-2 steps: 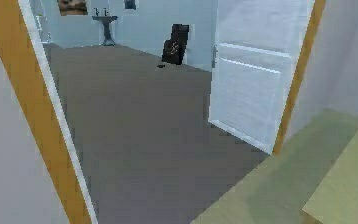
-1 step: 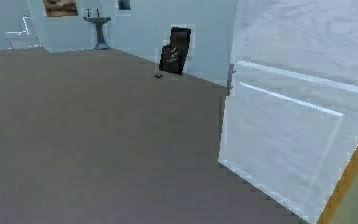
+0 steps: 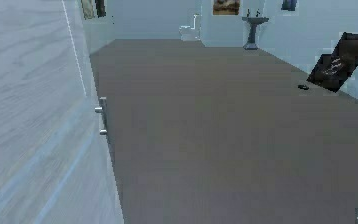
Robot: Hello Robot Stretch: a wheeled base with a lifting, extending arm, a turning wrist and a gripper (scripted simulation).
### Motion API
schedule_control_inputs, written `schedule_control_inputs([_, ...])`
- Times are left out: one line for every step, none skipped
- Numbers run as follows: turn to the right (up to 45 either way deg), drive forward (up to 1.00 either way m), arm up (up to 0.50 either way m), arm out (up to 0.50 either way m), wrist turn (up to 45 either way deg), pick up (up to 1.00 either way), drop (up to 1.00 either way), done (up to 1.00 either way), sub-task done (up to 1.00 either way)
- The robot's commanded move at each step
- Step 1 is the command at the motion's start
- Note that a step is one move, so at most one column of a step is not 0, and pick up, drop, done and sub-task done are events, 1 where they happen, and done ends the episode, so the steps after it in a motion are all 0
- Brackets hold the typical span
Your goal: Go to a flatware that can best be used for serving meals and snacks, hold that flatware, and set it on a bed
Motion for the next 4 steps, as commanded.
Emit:
schedule_control_inputs([0.0,1.0,0.0,0.0,0.0,0.0,0.0,0.0,0.0])
schedule_control_inputs([-6.0,0.0,0.0,0.0,0.0,0.0,0.0,0.0,0.0])
schedule_control_inputs([0.0,0.15,0.0,0.0,0.0,0.0,0.0,0.0,0.0])
schedule_control_inputs([-45.0,0.0,0.0,0.0,0.0,0.0,0.0,0.0,0.0])
